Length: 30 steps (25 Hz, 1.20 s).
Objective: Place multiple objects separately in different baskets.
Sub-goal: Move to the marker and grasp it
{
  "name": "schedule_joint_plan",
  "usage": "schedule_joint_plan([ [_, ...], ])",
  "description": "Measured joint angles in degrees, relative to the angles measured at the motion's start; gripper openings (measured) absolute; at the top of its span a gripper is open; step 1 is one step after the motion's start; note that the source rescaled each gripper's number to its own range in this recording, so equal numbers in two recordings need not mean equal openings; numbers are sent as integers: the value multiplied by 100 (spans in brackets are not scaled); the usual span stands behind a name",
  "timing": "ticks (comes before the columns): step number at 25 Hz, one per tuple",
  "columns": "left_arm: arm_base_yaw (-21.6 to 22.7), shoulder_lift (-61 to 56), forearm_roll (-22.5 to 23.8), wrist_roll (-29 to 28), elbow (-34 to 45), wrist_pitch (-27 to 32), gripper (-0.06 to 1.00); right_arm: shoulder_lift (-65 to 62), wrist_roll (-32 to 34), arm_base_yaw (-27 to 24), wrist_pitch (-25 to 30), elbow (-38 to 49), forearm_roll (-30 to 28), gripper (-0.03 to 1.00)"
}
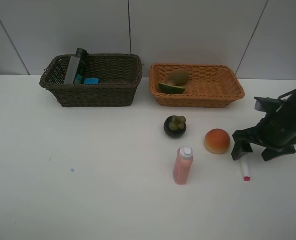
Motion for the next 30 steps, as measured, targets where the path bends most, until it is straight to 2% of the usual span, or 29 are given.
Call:
schedule_joint_plan([
  [15, 0, 0, 0, 0, 0, 0, 100, 362, -18, 0, -169, -77, -8, 98],
  [18, 0, 0, 0, 0, 0, 0, 100, 368, -18, 0, -175, -77, -46, 85],
  [21, 0, 0, 0, 0, 0, 0, 100, 397, -18, 0, -170, -77, -41, 58],
  [24, 0, 0, 0, 0, 0, 0, 100, 403, -18, 0, -170, -77, -35, 36],
  [30, 0, 0, 0, 0, 0, 0, 100, 417, -18, 0, -143, -77, -35, 14],
])
